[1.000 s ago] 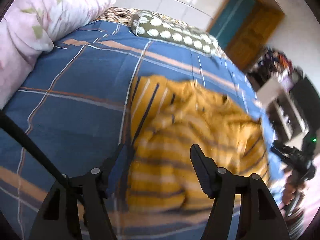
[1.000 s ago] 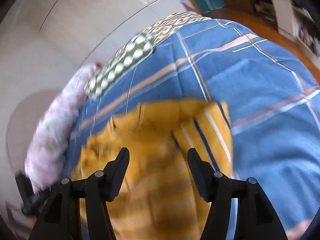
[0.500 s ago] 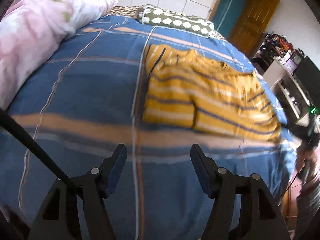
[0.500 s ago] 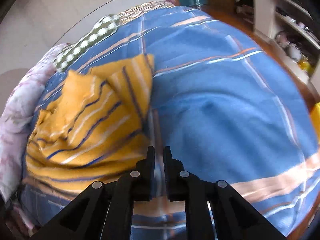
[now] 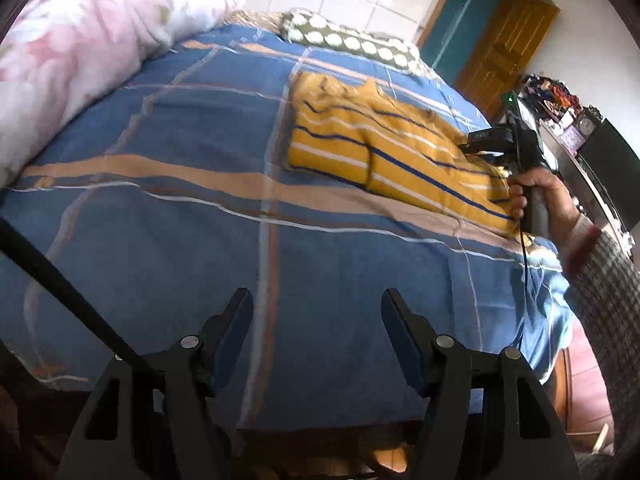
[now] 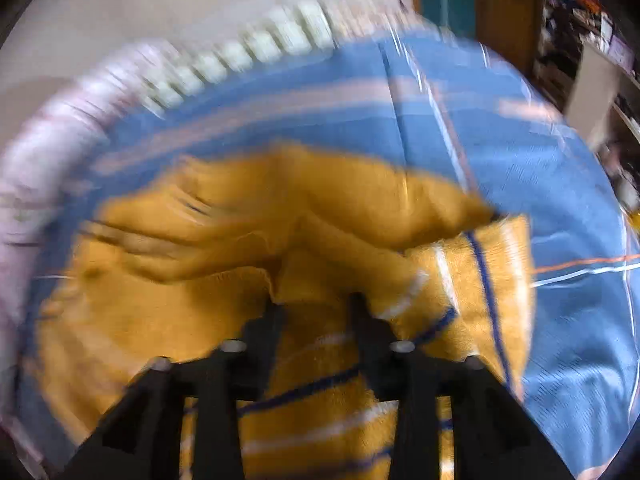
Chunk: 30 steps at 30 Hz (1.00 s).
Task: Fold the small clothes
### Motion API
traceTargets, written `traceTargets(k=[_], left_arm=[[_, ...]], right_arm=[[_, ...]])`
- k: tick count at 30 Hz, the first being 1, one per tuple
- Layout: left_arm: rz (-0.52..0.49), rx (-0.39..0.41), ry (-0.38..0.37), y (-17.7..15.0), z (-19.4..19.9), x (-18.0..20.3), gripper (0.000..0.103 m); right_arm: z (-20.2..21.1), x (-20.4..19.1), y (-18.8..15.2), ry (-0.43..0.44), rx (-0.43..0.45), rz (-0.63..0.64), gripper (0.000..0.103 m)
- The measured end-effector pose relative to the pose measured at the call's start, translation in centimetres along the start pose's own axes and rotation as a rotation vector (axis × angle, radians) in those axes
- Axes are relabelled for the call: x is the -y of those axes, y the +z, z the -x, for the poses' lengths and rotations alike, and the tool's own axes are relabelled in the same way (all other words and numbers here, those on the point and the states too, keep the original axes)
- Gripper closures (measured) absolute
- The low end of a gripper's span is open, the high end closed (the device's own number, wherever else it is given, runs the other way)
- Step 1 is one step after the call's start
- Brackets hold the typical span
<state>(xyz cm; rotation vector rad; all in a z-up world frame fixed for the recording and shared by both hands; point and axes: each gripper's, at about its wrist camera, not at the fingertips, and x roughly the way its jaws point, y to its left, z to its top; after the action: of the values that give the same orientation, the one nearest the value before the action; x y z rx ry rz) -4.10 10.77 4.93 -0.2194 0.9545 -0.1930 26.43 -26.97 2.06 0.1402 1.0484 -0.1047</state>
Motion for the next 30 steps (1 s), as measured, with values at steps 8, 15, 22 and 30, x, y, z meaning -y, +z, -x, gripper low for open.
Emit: traceTargets(k=[8, 15, 22, 30], left_arm=[[0.159, 0.069, -0.022, -0.2, 1.6, -5.7, 0.030], [0.154, 0.096, -0.029, -1.3, 3.4, -6.8, 0.030], [0.193, 0.122, 0.021, -2.8, 4.3, -10.0, 0.030], [0.259, 0.141, -0.005, -3.5, 5.0, -12.3, 0.030]], right_arm=[[8.1, -13.0, -4.0, 0.316, 0.090, 0.292, 0.067], [1.4, -22.6, -1.9, 0.098, 0.033, 0.420, 0.068], [0.5, -26.7, -0.6, 0.112, 0.069, 0.475, 0.068], [8.7, -25.7, -10.4, 0.341, 0.081, 0.655, 0.062]])
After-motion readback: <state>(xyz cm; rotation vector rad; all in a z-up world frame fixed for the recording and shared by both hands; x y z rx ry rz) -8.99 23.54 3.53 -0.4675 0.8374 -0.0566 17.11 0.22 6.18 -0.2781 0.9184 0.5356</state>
